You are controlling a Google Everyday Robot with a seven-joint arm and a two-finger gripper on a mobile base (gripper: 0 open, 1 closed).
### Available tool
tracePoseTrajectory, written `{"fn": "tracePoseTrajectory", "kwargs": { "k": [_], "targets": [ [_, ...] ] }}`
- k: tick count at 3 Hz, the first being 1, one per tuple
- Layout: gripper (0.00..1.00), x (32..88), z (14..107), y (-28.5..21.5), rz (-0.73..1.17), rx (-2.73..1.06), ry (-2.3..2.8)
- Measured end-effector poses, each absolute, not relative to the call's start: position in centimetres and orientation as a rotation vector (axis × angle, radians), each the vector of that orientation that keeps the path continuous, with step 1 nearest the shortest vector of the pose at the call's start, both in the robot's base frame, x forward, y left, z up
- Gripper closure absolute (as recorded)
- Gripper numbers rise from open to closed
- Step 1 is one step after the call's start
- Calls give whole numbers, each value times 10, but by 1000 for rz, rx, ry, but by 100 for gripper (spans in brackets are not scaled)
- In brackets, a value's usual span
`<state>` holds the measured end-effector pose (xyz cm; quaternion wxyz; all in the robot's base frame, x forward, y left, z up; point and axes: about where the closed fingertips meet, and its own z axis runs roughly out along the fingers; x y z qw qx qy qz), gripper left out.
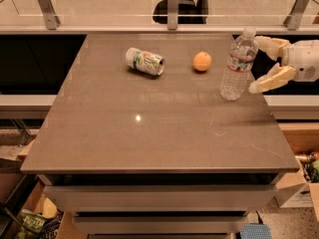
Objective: Pick water bottle
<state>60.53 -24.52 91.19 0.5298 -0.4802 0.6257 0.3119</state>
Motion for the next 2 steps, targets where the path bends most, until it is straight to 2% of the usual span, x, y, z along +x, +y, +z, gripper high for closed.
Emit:
{"fn": "tracePoseTrajectory", "kwargs": {
  "k": [2],
  "targets": [
    [0, 607, 897, -221, 857, -1140, 1429]
  ]
}}
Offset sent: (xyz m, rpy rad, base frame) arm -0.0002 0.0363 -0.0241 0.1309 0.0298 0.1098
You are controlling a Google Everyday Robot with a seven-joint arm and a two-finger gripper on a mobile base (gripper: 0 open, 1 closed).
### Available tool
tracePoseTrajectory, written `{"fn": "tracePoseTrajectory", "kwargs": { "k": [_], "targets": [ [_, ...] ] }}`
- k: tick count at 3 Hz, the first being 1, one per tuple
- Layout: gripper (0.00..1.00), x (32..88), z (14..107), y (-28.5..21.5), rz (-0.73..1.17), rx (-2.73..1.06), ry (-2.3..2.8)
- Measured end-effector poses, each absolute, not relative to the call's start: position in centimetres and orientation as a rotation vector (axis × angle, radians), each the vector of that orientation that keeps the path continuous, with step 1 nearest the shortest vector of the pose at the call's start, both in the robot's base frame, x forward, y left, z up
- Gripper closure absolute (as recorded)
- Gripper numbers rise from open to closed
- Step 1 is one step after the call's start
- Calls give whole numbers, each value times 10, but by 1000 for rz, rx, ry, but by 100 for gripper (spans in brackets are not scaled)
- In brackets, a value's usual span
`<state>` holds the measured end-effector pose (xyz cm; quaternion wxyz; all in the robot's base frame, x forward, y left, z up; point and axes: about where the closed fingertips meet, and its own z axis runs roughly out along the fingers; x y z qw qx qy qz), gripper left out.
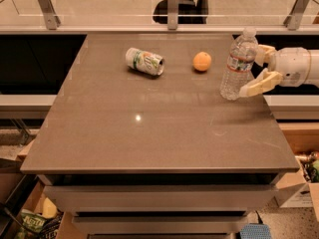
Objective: Pick water bottle
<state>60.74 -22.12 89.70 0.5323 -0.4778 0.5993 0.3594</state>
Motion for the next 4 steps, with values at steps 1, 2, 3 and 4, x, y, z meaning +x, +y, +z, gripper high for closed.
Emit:
{"fn": "tracePoseTrajectory", "kwargs": {
  "k": [1, 2, 3, 4],
  "targets": [
    [0, 608, 892, -204, 905, -1149, 1405],
    [18, 609, 892, -202, 909, -1151, 1403],
    [41, 609, 892, -199, 913, -1154, 1401],
    [64, 610, 892, -196, 916, -1157, 1398]
  ]
}}
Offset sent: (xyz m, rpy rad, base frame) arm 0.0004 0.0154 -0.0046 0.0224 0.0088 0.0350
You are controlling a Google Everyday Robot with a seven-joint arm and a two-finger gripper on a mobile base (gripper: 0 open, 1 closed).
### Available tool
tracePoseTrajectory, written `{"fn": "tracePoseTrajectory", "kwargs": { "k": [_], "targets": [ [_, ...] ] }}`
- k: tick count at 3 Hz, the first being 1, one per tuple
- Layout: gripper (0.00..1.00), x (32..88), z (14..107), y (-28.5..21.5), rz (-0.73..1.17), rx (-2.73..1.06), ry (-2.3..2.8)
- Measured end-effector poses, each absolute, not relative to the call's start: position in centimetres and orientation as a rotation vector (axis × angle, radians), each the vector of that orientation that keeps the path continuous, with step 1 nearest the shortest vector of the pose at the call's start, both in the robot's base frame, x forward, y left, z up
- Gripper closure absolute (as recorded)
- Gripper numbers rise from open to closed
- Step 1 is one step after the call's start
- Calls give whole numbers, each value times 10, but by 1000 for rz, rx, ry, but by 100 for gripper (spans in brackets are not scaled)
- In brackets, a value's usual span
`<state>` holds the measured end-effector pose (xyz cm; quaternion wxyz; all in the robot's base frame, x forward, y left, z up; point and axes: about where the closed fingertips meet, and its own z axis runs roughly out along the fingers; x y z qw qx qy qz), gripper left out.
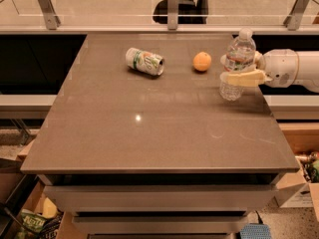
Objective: Pick water bottle
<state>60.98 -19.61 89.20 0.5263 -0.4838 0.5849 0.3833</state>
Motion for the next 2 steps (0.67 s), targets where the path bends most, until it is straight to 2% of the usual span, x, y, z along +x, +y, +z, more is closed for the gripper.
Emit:
{"fn": "tracePoseTrajectory", "kwargs": {
  "k": [1, 2],
  "targets": [
    [87, 610, 892, -193, 921, -1160, 1396],
    [100, 611, 892, -190, 924, -1162, 1393]
  ]
}}
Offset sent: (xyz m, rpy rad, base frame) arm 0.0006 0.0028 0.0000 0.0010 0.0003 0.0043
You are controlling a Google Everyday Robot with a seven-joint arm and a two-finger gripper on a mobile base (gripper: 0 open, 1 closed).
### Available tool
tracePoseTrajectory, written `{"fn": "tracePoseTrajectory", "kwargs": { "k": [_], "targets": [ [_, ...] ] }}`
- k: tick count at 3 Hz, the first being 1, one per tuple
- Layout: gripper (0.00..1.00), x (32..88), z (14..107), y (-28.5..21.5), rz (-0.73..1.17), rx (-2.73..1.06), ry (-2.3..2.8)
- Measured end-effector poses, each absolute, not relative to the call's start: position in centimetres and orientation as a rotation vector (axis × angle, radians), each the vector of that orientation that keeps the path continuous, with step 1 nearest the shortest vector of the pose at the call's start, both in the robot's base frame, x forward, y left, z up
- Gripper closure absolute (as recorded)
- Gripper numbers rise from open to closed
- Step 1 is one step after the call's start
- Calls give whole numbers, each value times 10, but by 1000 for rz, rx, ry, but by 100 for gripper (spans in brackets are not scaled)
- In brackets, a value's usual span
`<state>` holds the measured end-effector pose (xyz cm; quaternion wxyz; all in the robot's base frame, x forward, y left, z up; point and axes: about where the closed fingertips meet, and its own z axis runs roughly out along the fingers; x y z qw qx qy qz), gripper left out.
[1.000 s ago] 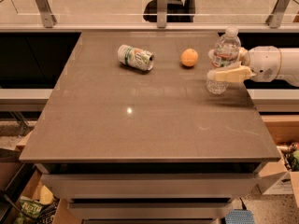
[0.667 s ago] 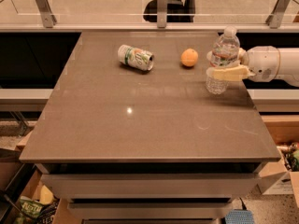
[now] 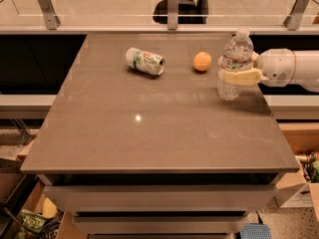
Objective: Pick water bottle
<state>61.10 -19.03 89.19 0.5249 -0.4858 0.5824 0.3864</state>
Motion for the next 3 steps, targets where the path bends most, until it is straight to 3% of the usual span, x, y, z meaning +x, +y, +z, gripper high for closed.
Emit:
{"fn": "tracePoseTrajectory", "kwargs": {
  "k": [3],
  "targets": [
    [100, 608, 904, -179, 887, -1130, 1401]
  ]
}}
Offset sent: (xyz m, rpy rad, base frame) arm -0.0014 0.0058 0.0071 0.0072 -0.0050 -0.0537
